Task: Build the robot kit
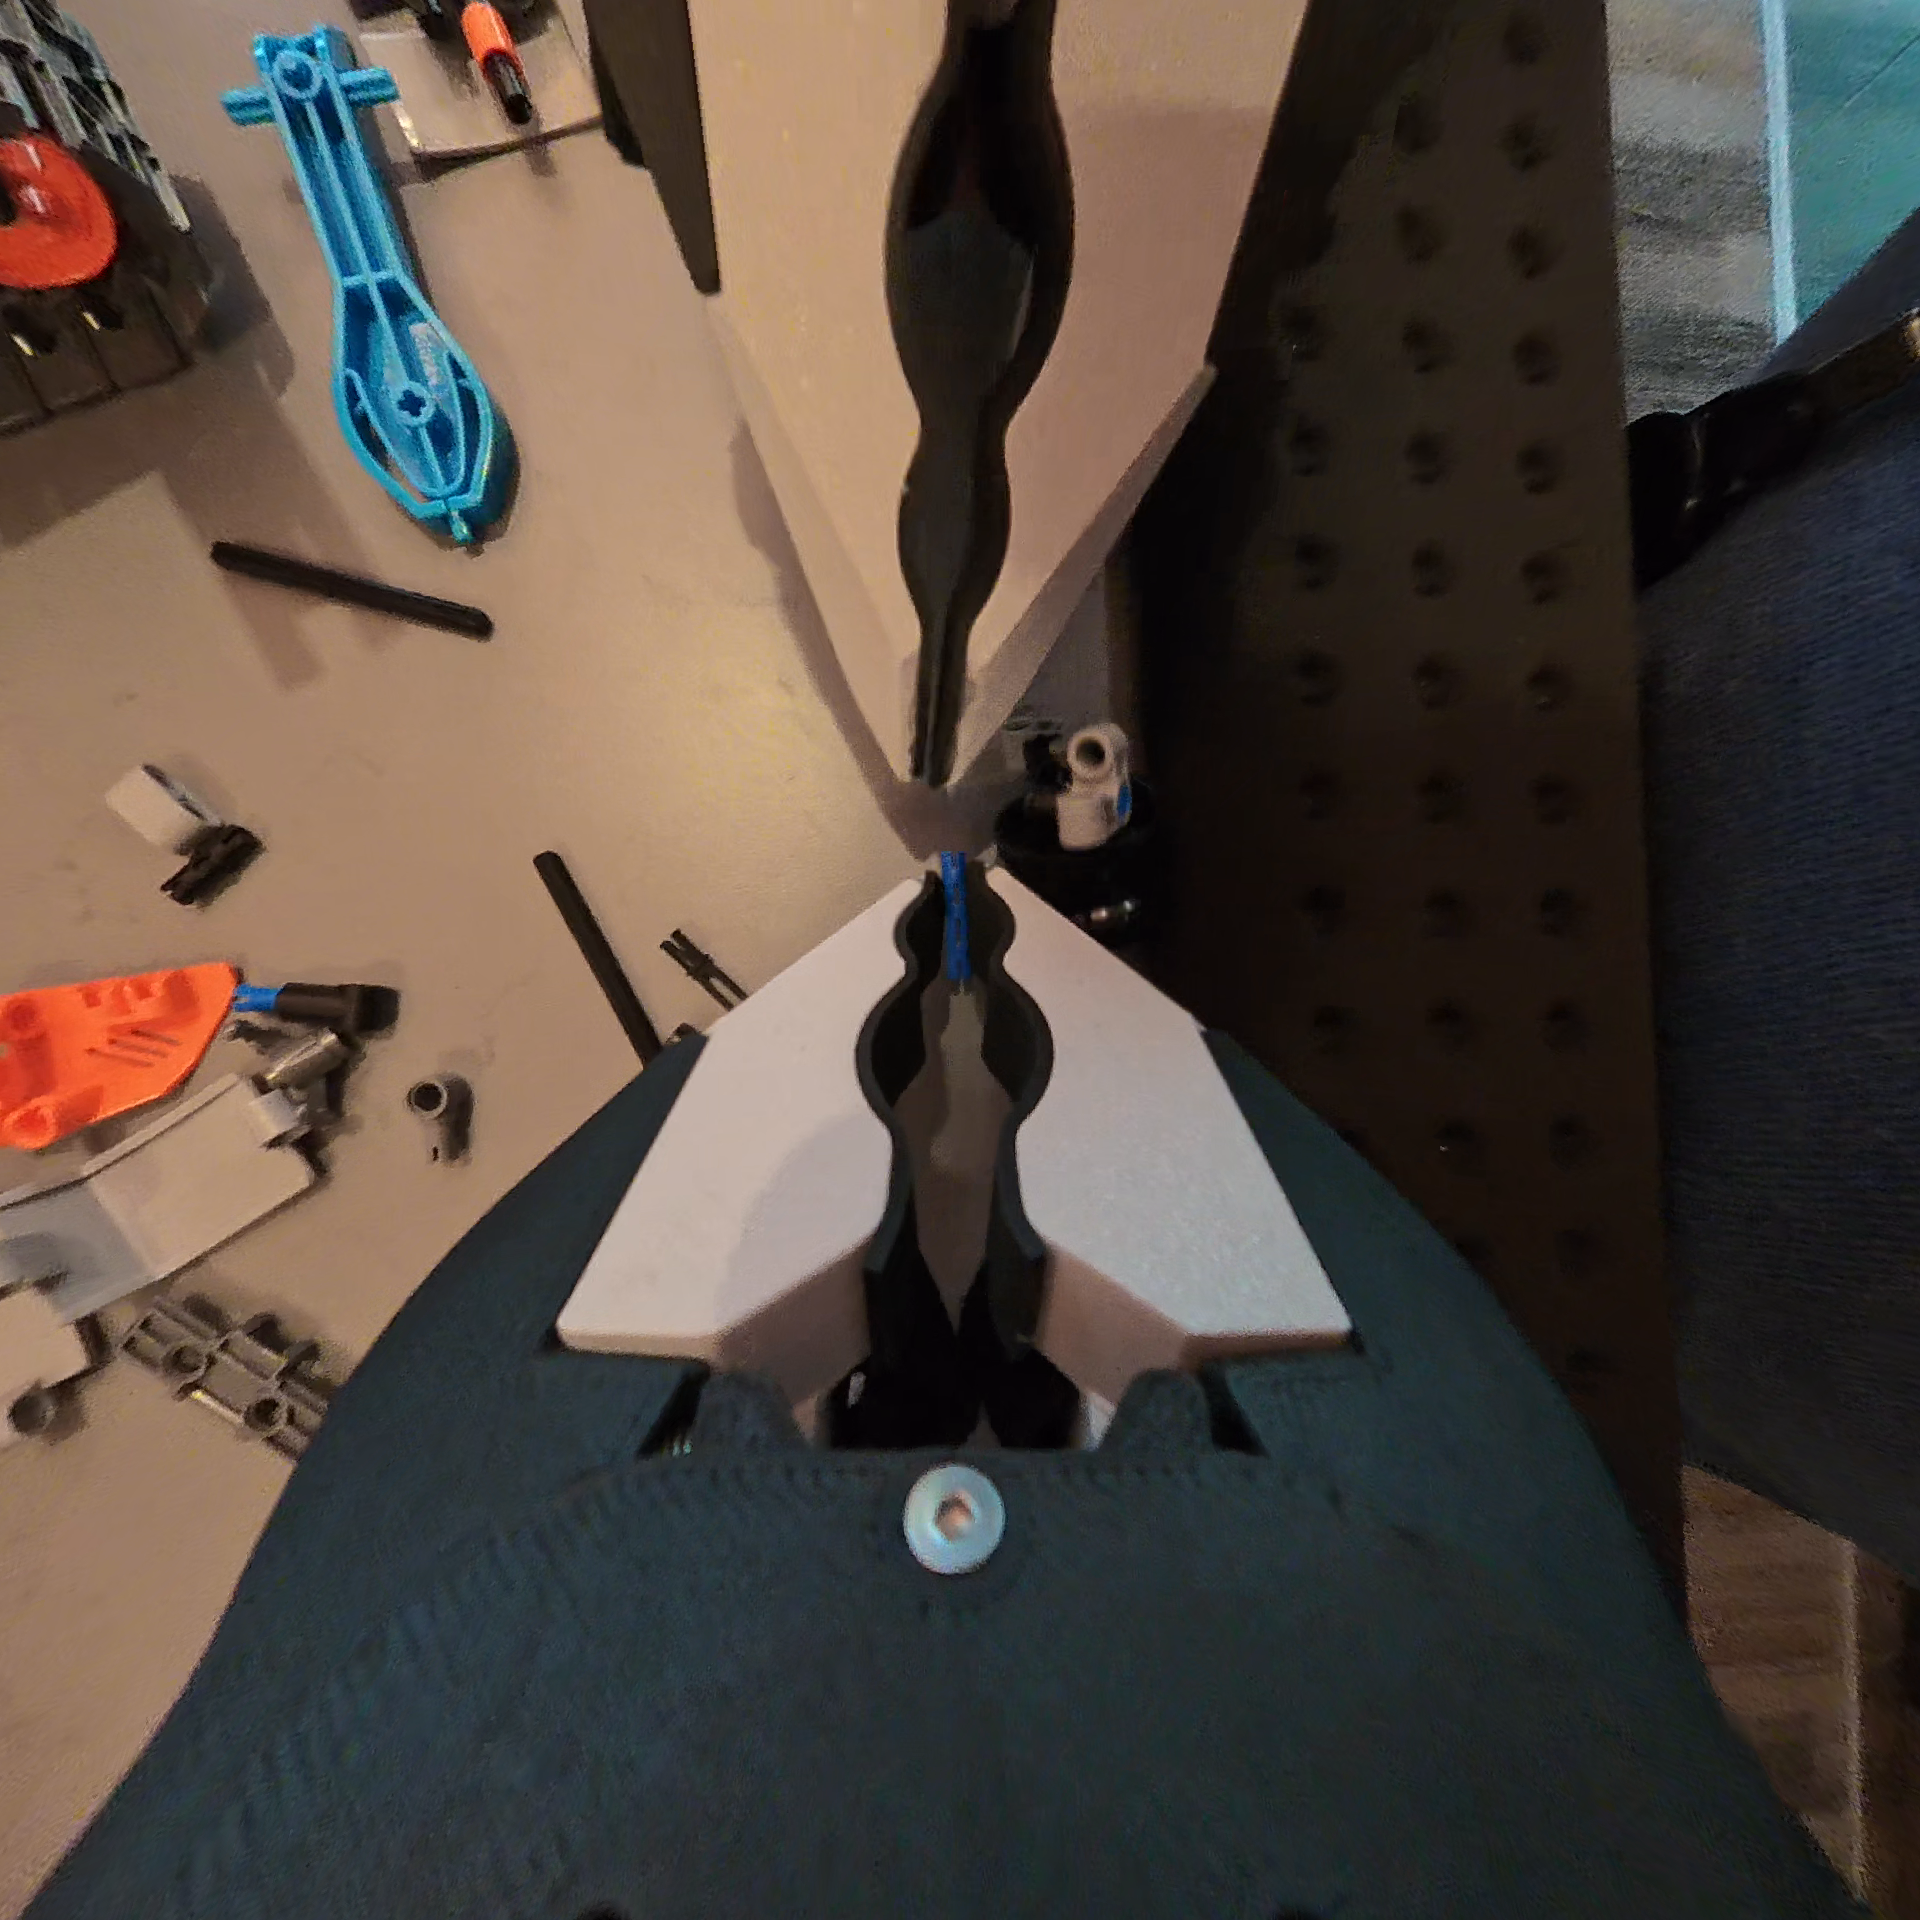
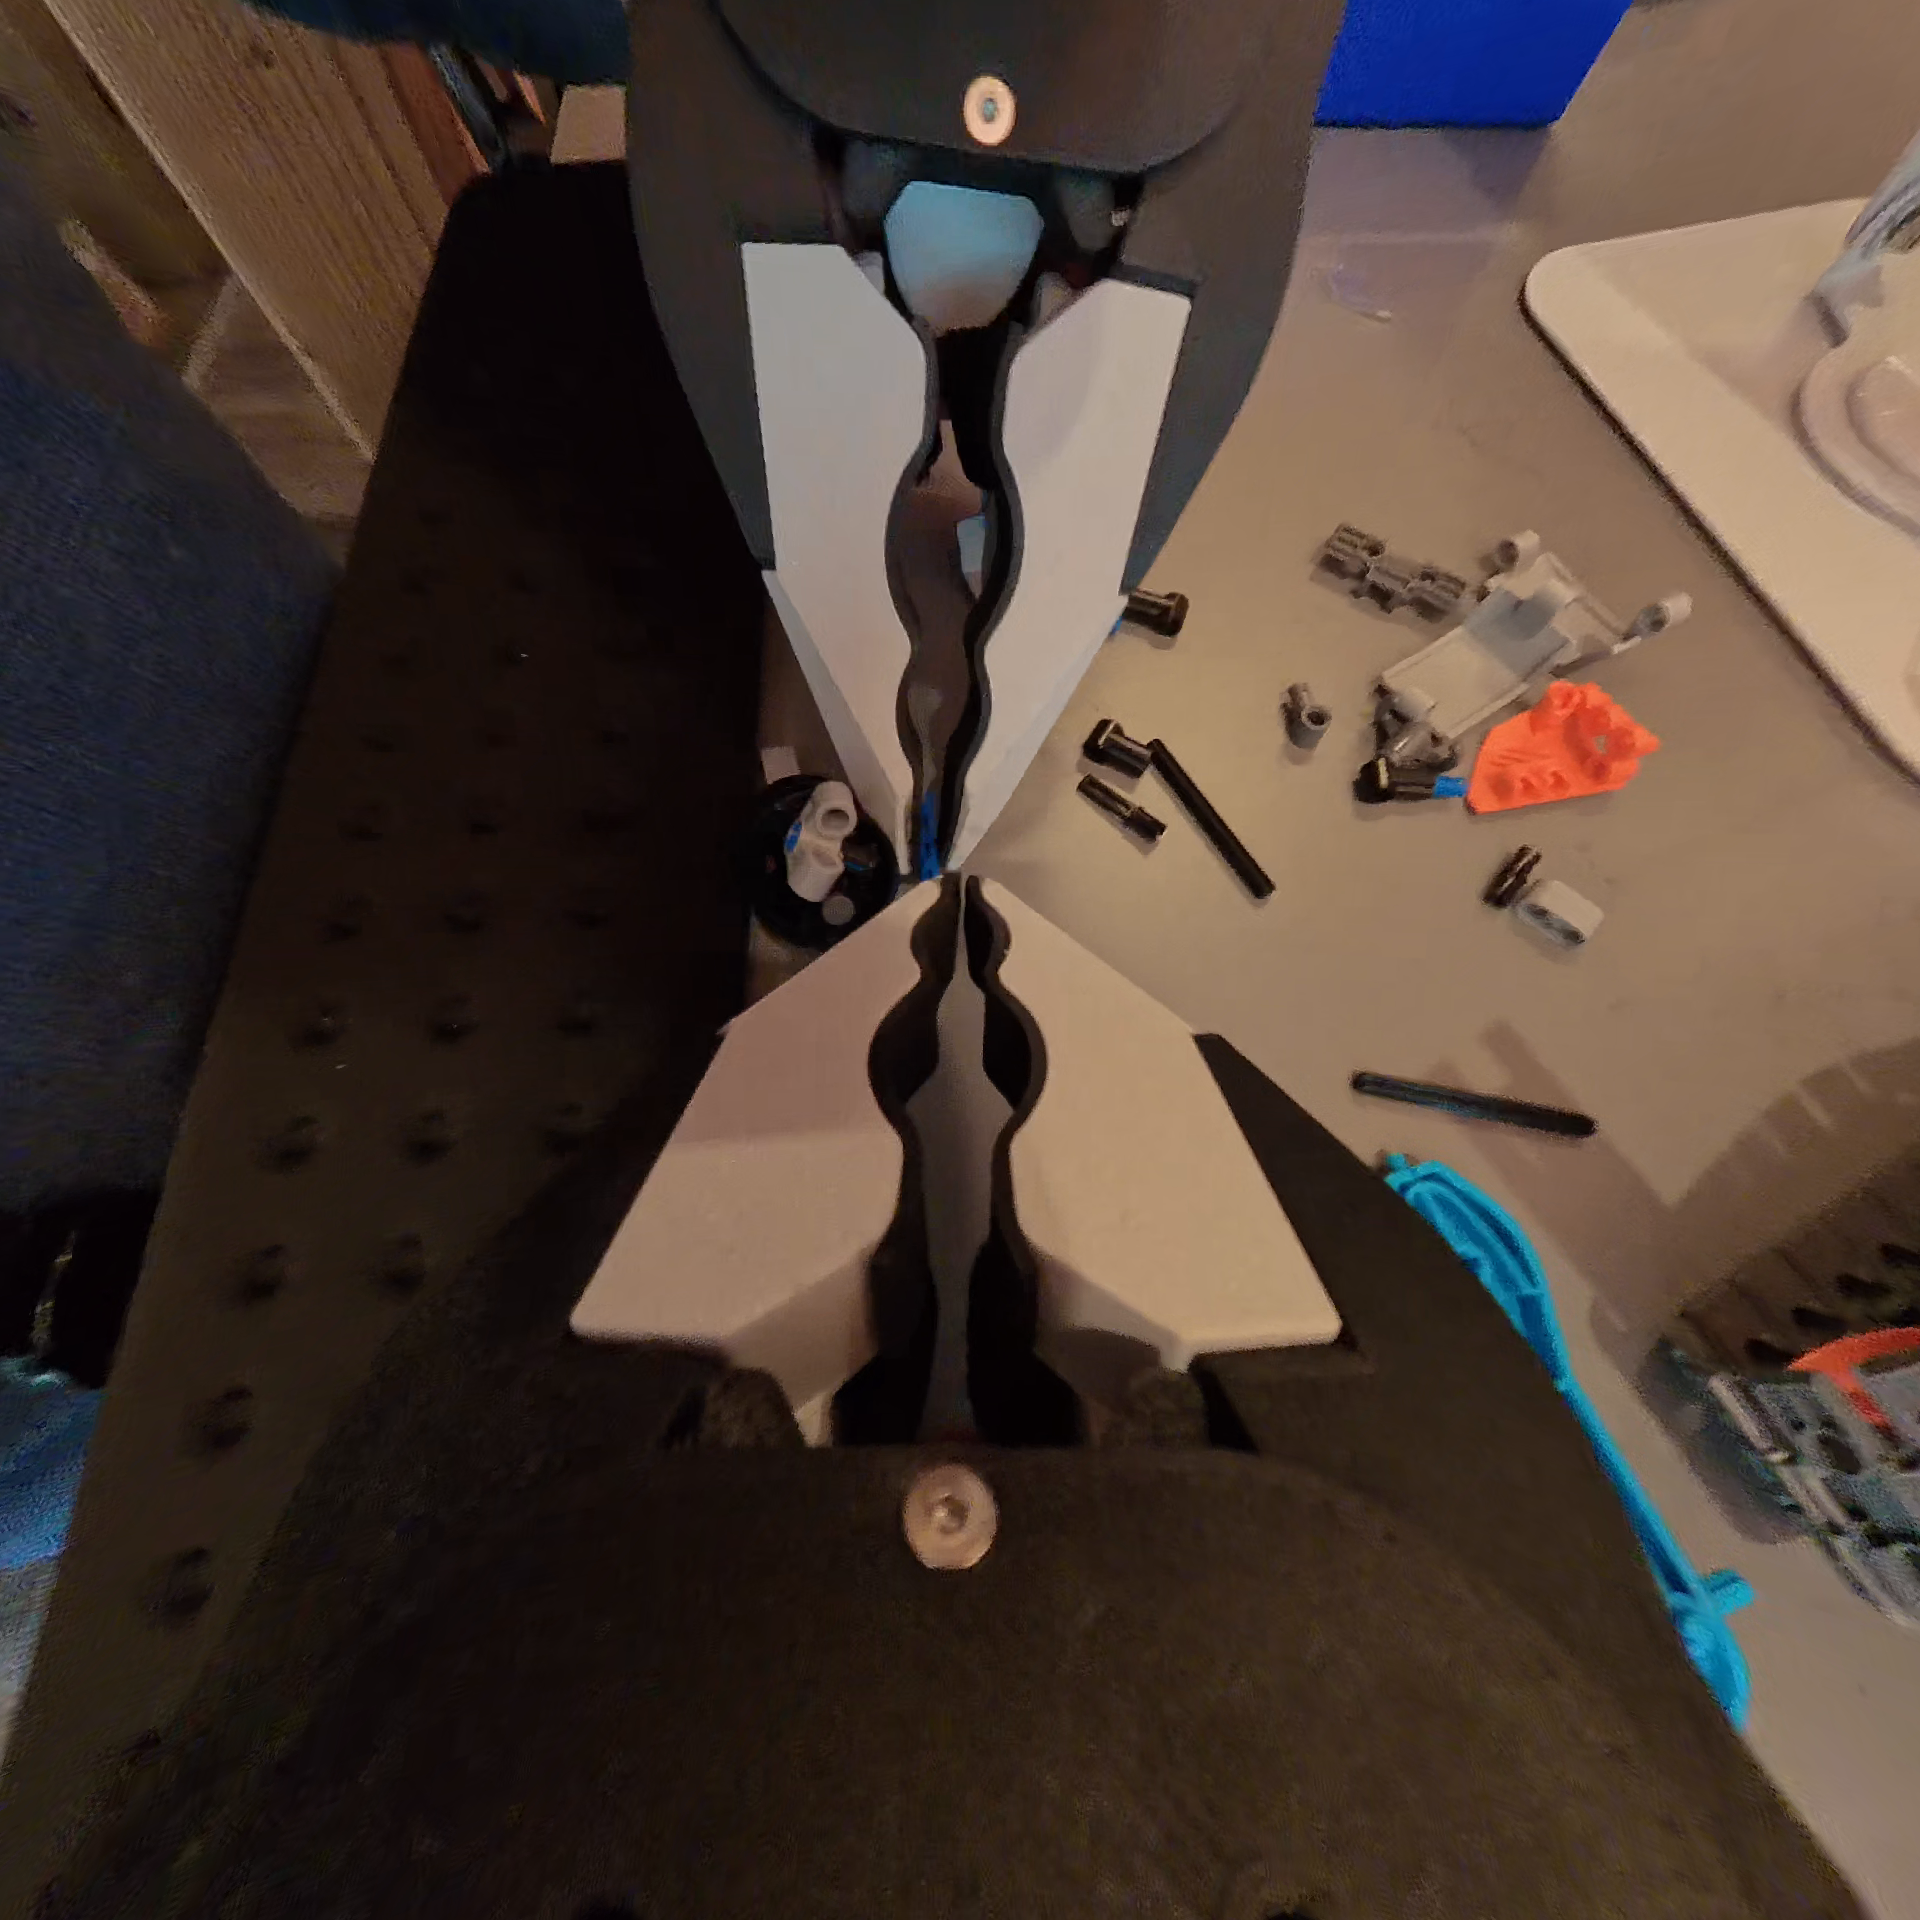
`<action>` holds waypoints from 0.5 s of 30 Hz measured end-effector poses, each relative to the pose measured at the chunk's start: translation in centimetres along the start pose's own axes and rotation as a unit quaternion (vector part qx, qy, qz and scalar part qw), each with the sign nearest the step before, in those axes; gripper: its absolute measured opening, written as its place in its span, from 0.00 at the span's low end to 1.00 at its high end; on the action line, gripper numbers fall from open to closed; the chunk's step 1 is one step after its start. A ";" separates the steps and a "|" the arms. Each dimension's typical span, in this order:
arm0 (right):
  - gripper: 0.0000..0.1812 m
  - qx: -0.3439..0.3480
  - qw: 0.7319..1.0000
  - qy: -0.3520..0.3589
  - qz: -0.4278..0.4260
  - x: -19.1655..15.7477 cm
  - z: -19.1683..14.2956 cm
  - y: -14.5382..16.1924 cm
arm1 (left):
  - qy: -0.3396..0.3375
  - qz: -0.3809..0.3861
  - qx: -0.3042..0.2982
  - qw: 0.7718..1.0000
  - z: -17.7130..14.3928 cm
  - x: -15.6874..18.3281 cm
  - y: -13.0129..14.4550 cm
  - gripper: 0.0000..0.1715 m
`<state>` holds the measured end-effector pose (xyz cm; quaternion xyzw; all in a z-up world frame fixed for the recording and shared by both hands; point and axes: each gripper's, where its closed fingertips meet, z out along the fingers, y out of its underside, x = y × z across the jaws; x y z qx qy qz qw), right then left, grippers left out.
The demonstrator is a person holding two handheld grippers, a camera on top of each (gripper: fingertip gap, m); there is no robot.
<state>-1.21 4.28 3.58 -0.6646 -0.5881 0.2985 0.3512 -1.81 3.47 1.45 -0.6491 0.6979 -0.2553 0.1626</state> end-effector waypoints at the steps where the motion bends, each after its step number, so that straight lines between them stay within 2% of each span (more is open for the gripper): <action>1: 0.02 -0.006 1.000 -0.014 0.017 -0.1 -0.1 0.3 | -0.009 0.003 -0.004 1.000 0.0 -0.2 0.1 0.01; 8: 0.07 -0.034 0.987 -0.073 0.138 -0.4 -1.3 2.0 | 0.006 -0.001 0.016 1.000 -0.4 0.7 -0.7 0.01; 12: 0.07 -0.082 0.979 -0.091 0.161 -1.5 -1.3 3.6 | -0.004 0.013 0.011 1.000 -0.2 1.2 -0.9 0.01; 15: 0.08 -0.064 0.979 -0.083 0.176 -1.1 -1.5 3.2 | -0.005 0.005 0.020 1.000 -0.3 0.9 -1.1 0.01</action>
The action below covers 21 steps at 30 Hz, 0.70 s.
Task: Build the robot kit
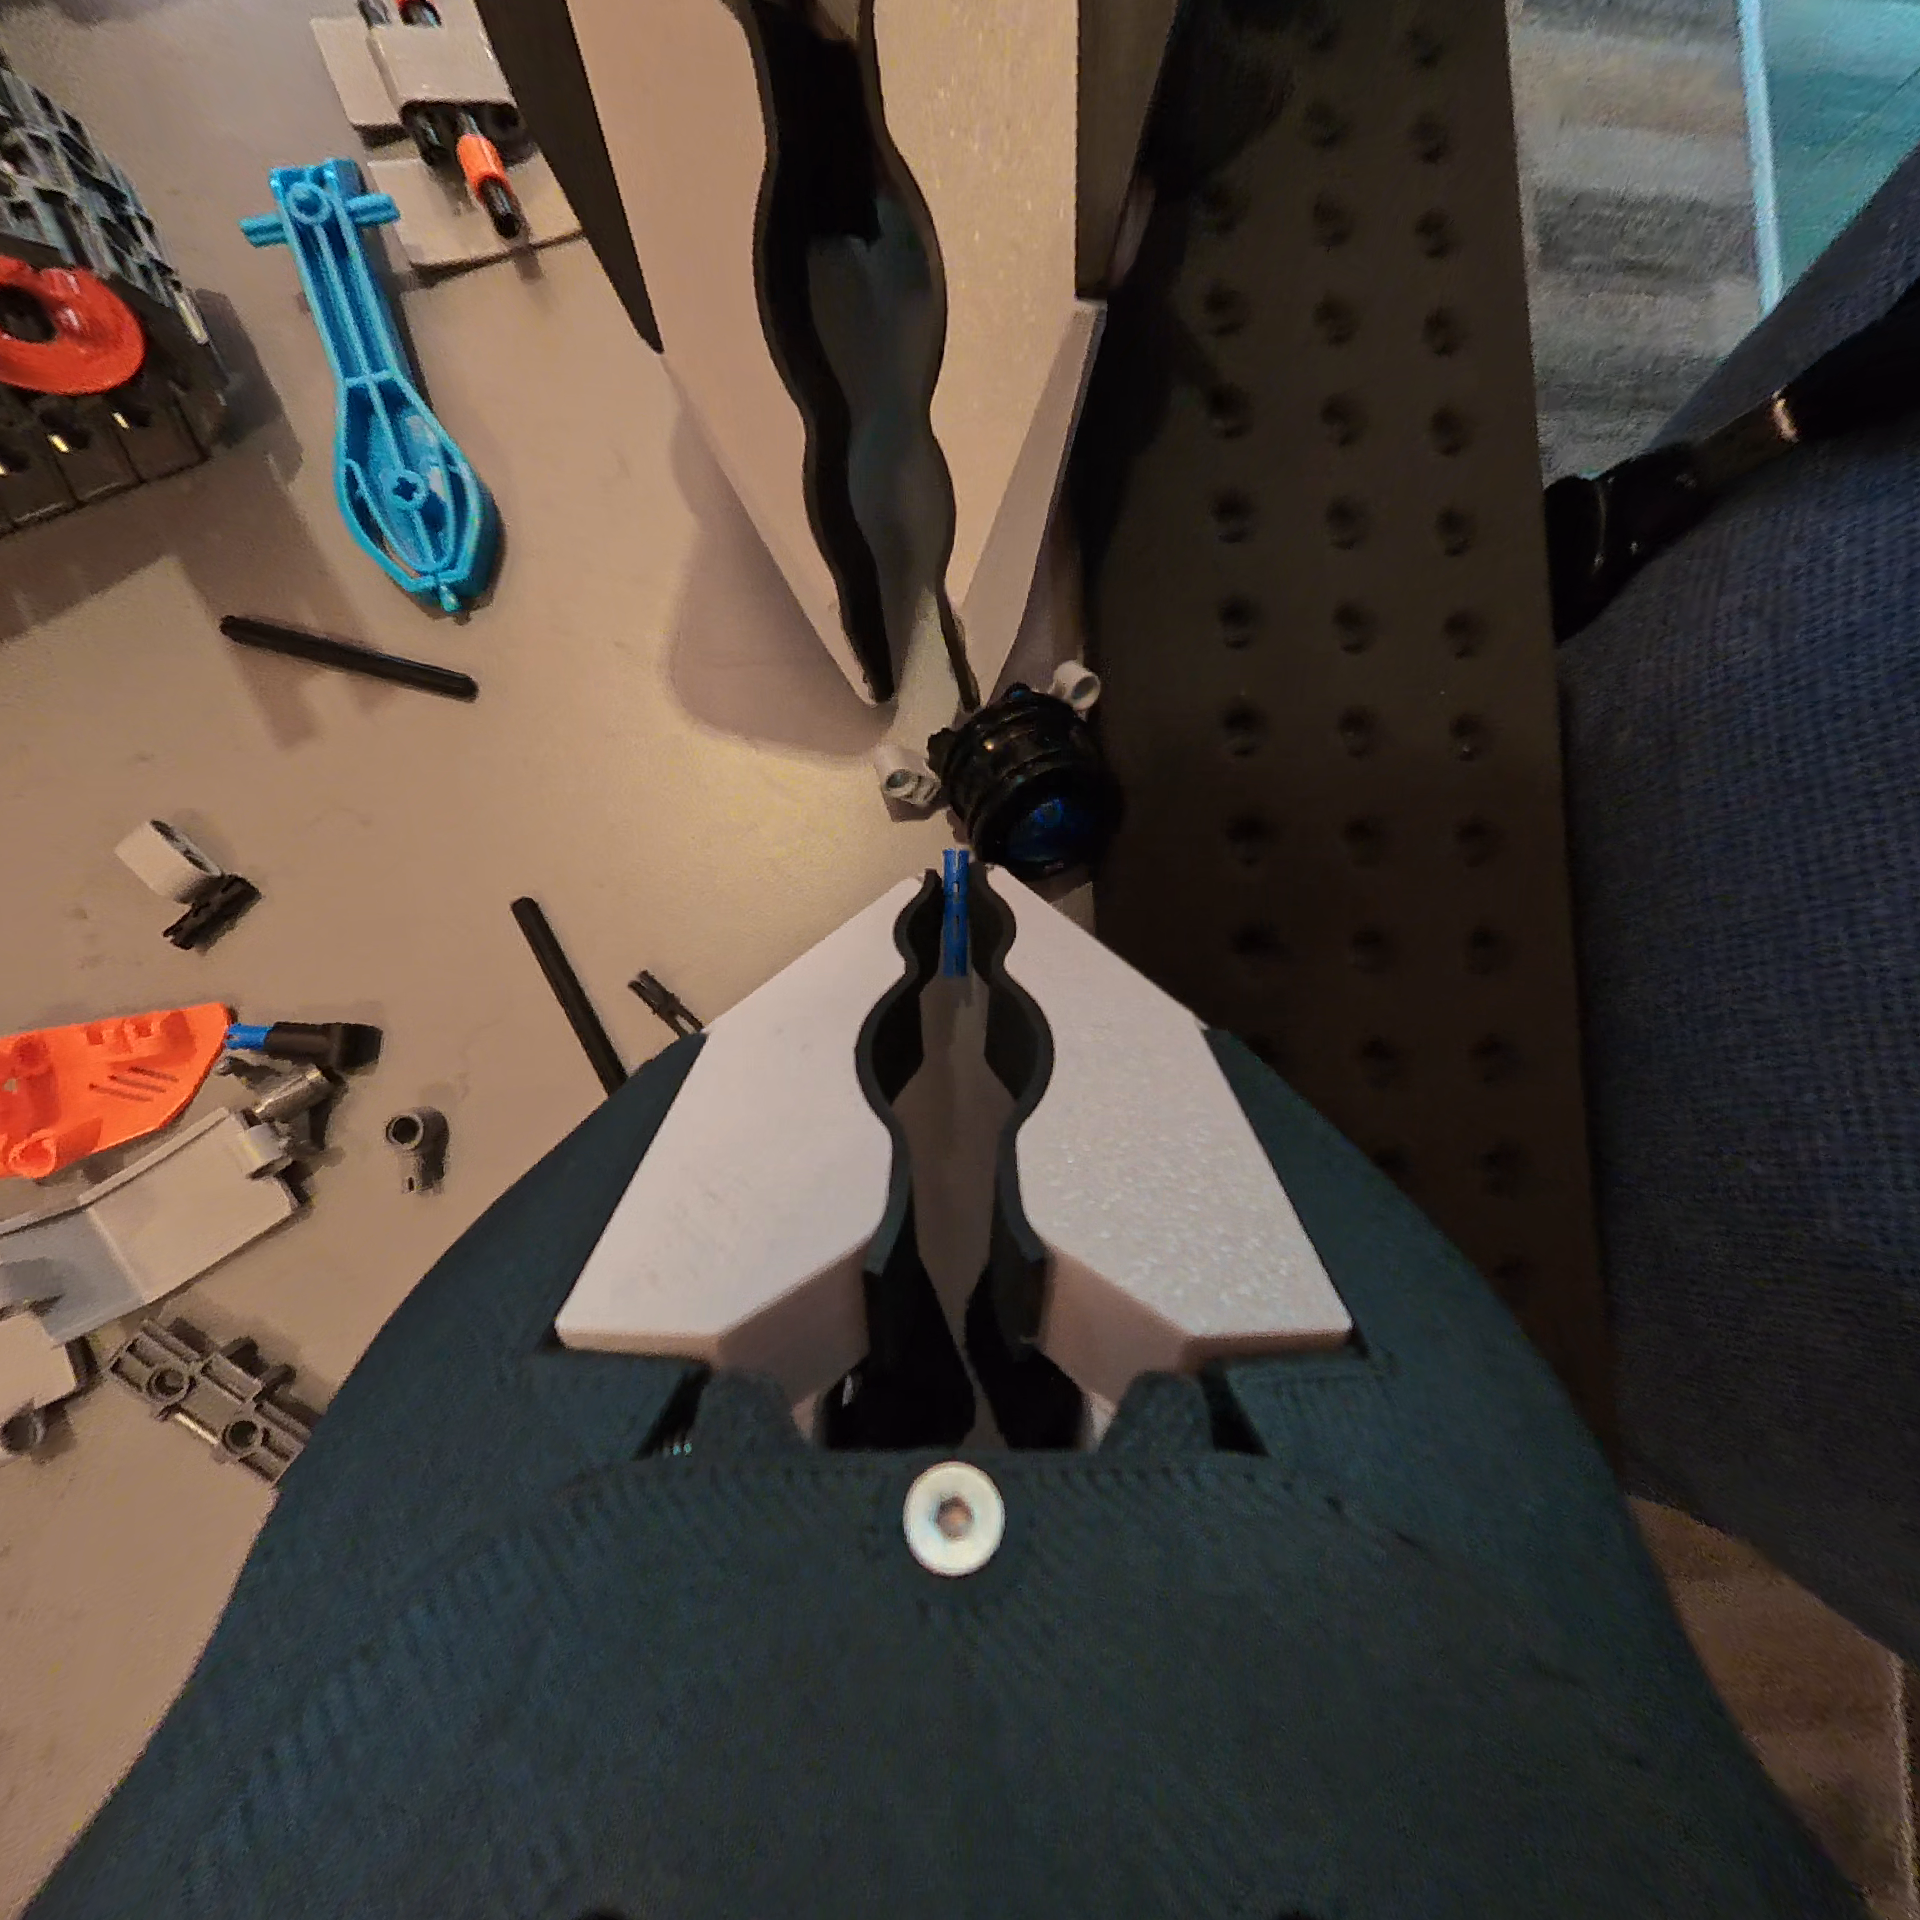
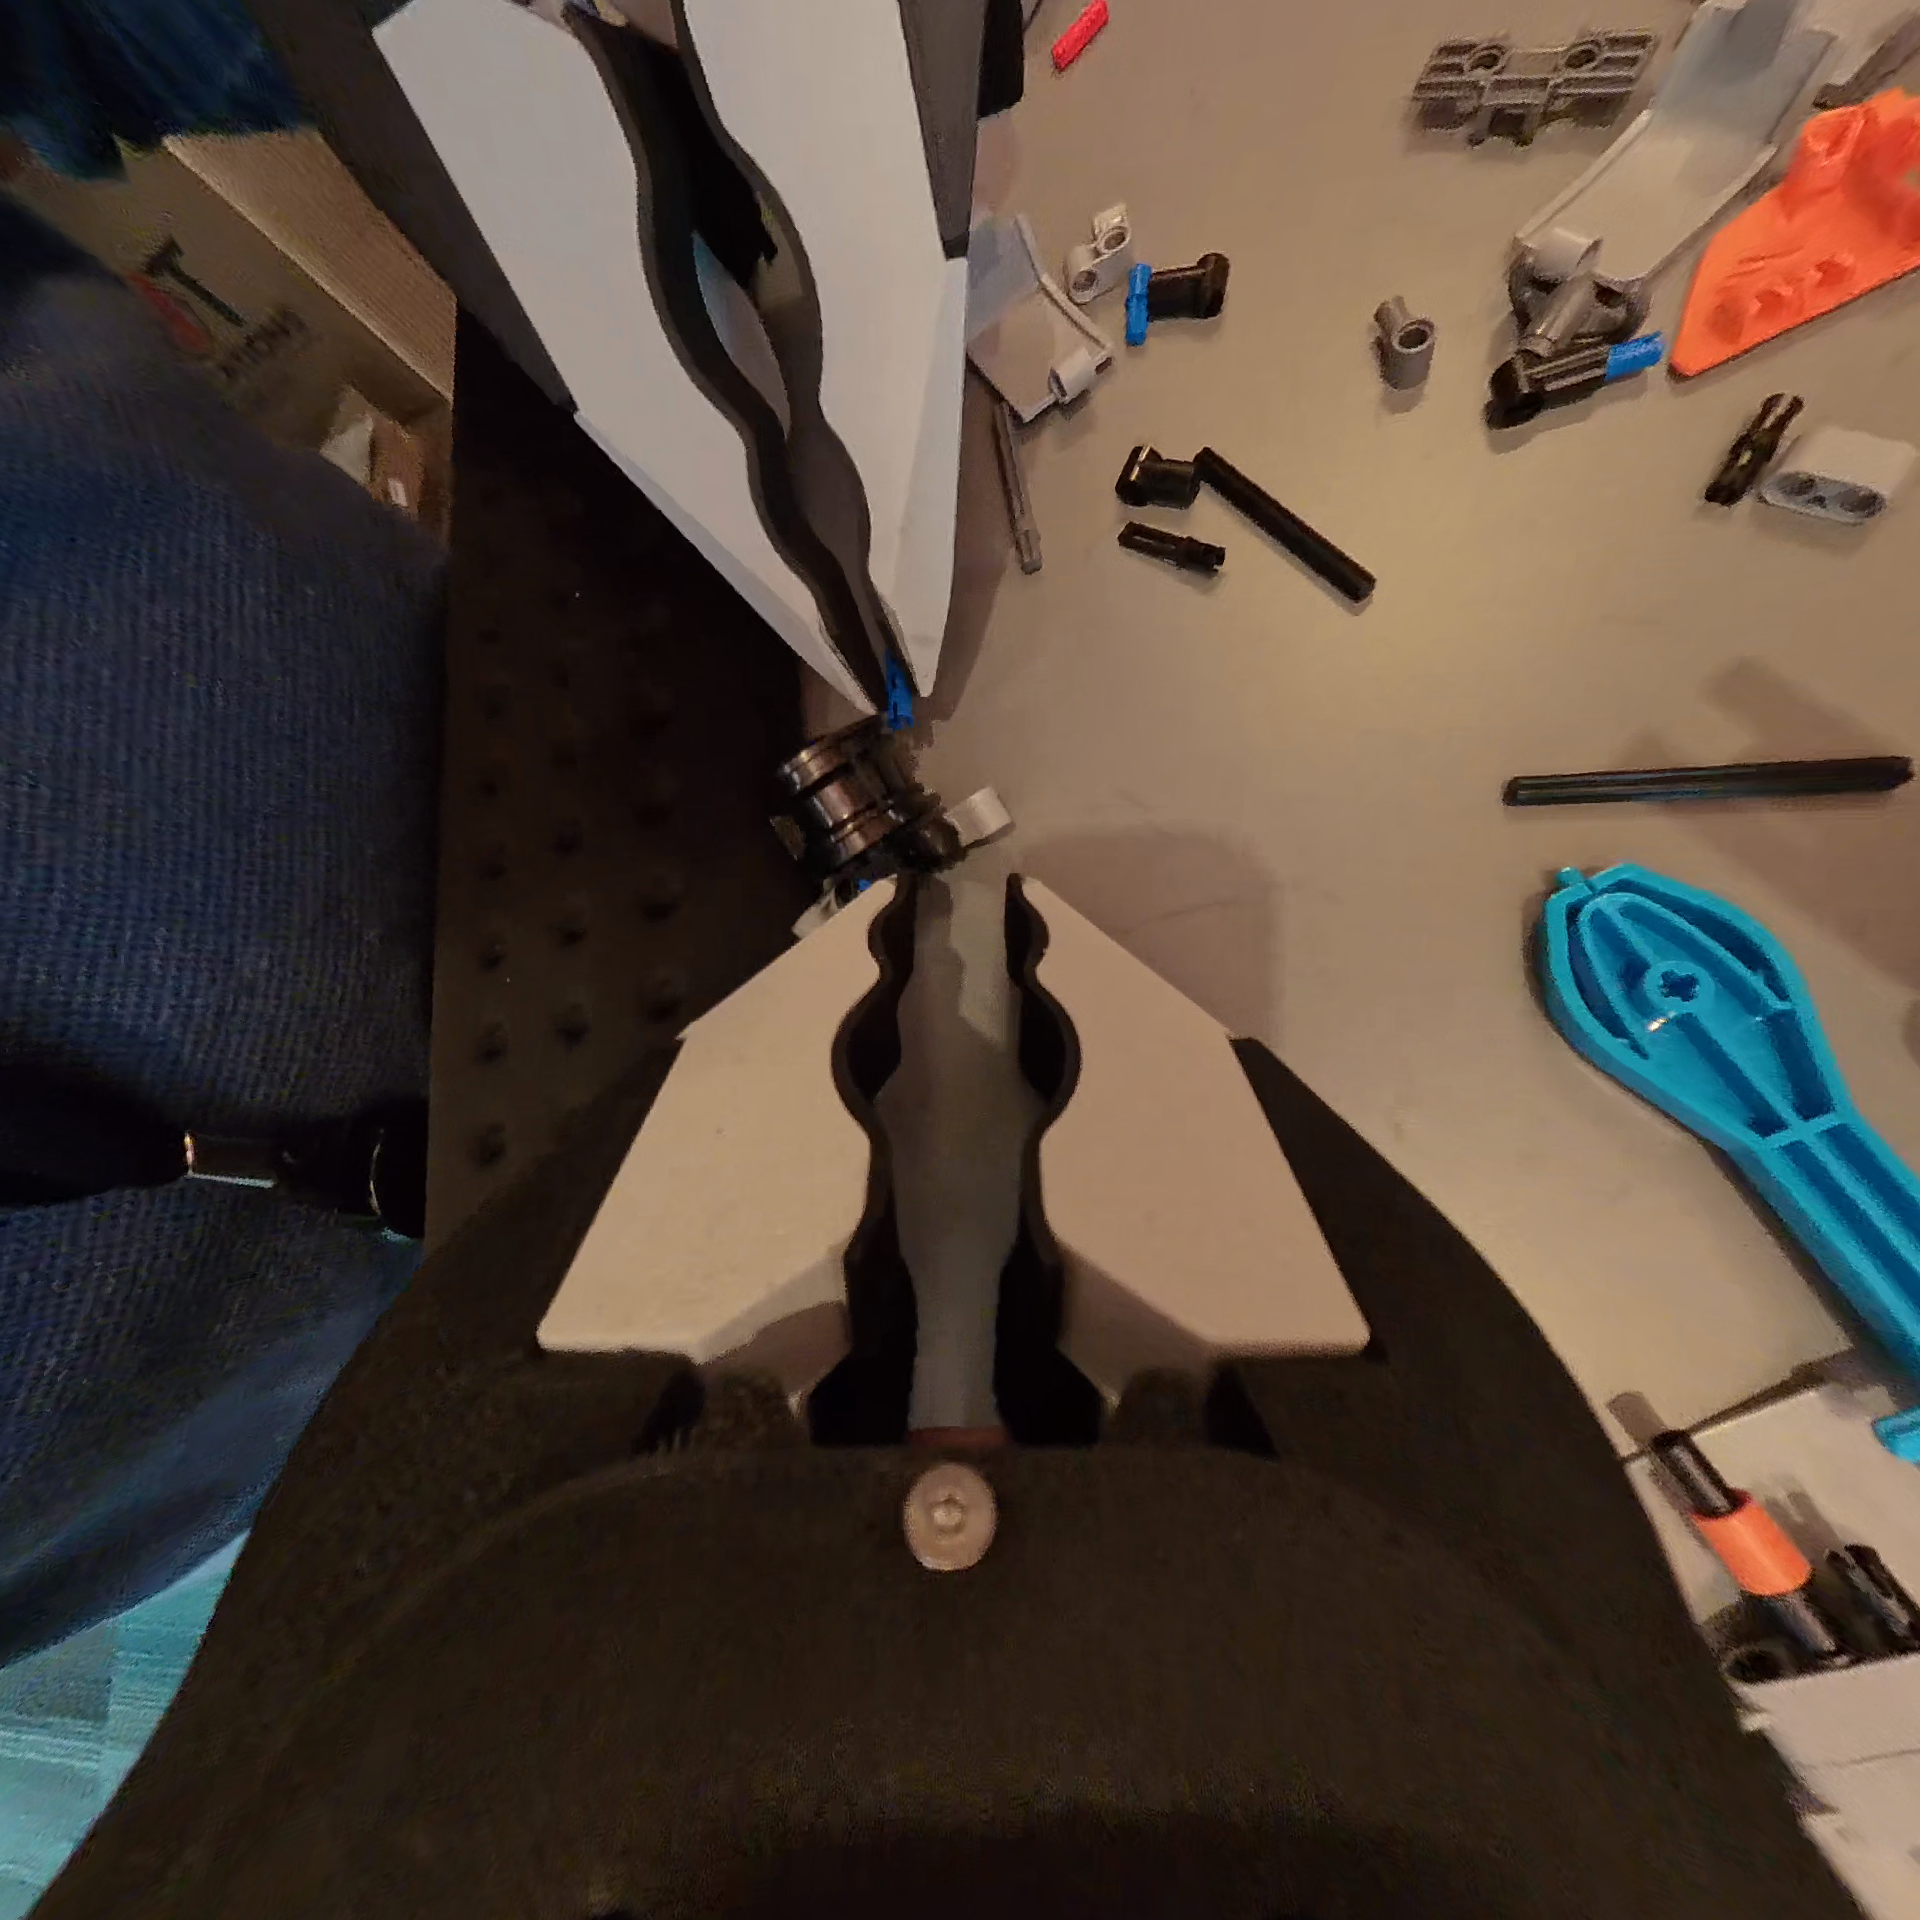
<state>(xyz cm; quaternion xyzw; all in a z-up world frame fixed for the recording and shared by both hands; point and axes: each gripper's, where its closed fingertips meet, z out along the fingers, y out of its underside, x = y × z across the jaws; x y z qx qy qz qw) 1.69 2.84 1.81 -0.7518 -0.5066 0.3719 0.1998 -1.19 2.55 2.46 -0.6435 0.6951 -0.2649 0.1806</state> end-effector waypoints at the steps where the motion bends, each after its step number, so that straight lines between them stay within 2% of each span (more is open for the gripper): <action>1: 0.08 0.005 1.000 0.002 0.004 0.2 0.0 -0.2 | -0.001 -0.003 0.004 1.000 -0.1 -0.2 -0.1 0.01; 3: 0.07 0.018 1.000 -0.009 0.011 0.3 0.1 -0.8 | -0.006 -0.002 0.000 1.000 0.0 -0.5 0.0 0.01; 14: 0.04 -0.034 0.997 -0.034 -0.061 0.2 1.4 -0.7 | -0.006 -0.006 0.001 1.000 0.8 -0.3 0.0 0.02; 21: 0.05 -0.041 0.996 -0.044 -0.067 0.0 1.1 -0.6 | -0.017 -0.005 -0.008 1.000 0.9 -0.3 0.3 0.02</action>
